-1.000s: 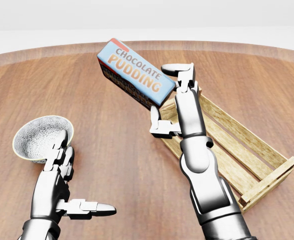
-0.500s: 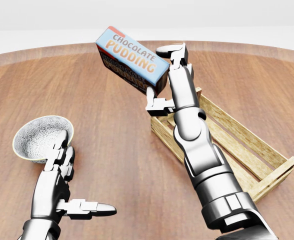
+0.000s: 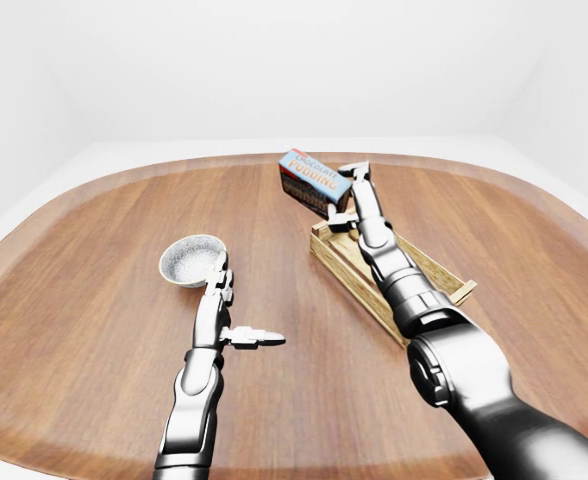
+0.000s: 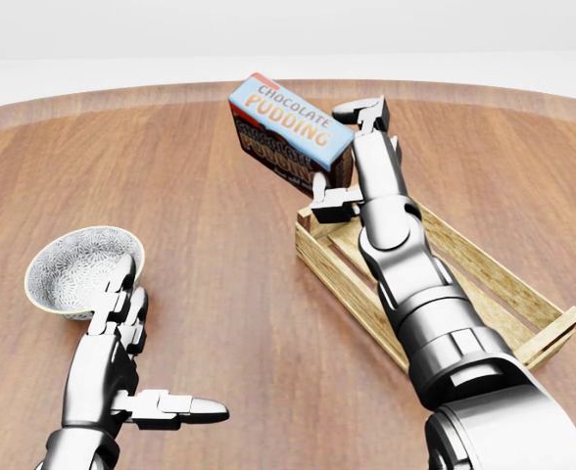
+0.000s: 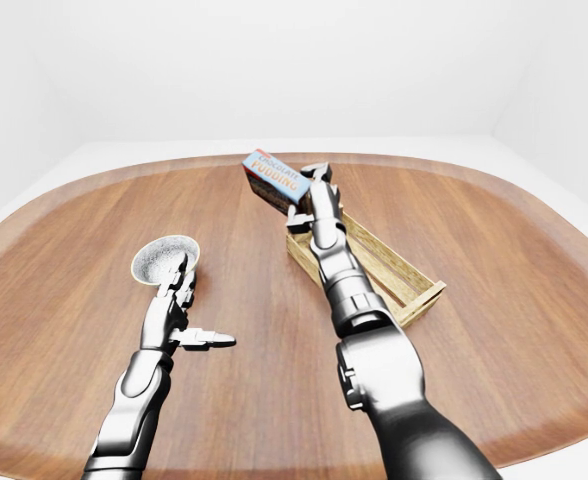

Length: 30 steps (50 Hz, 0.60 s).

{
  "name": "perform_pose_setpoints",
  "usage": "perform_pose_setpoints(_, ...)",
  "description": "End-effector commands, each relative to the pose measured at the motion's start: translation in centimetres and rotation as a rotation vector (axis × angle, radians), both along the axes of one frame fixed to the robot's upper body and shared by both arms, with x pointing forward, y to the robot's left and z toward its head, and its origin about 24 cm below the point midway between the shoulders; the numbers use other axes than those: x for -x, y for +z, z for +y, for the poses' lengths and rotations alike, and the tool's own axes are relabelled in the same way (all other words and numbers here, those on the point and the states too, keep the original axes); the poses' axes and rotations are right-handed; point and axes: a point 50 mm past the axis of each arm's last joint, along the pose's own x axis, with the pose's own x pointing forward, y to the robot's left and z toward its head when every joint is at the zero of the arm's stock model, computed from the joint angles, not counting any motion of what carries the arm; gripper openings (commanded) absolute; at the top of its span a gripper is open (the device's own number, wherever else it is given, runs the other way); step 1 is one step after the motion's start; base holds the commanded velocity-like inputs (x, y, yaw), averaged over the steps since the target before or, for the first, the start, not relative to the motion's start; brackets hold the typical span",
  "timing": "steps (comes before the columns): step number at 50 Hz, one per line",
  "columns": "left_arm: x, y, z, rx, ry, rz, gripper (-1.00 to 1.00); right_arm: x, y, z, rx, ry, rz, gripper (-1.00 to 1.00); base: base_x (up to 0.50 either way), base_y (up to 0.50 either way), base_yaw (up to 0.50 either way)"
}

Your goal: Pick up the chocolate pudding and put it in the tray.

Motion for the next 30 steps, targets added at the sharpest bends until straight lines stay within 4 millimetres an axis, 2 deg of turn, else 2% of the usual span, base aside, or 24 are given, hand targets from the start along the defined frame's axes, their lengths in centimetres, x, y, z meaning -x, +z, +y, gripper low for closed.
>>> perform_pose_setpoints(1, -0.2, -0.3, 0.2, 0.034, 0.007, 0.027, 1.0, -0.4, 0.4, -1.1, -0.033, -0.039, 0.013, -1.0, 0.0, 0.0, 0.0)
perform_pose_setpoints(7, -0.2, -0.3, 0.2, 0.036, 0.008, 0.028, 1.0, -0.3, 0.0, -2.1, -0.033, -0.072, 0.03, -1.0, 0.0, 0.0, 0.0)
perform_pose_setpoints(16, -0.2, -0.3, 0.2, 0.036, 0.008, 0.028, 1.0, -0.1, -0.9, -4.8, -0.028, -0.145, 0.058, -1.0, 0.0, 0.0, 0.0)
perform_pose_setpoints(25, -0.2, -0.3, 0.2, 0.033, 0.006, 0.027, 1.0, 0.0, -1.2, -5.9, -0.033, -0.174, 0.07, -1.0, 0.0, 0.0, 0.0)
perform_pose_setpoints(30, -0.2, -0.4, 0.2, 0.033, 0.006, 0.028, 1.0, 0.3, -2.2, -6.3, -0.034, -0.187, 0.097, -1.0, 0.0, 0.0, 0.0)
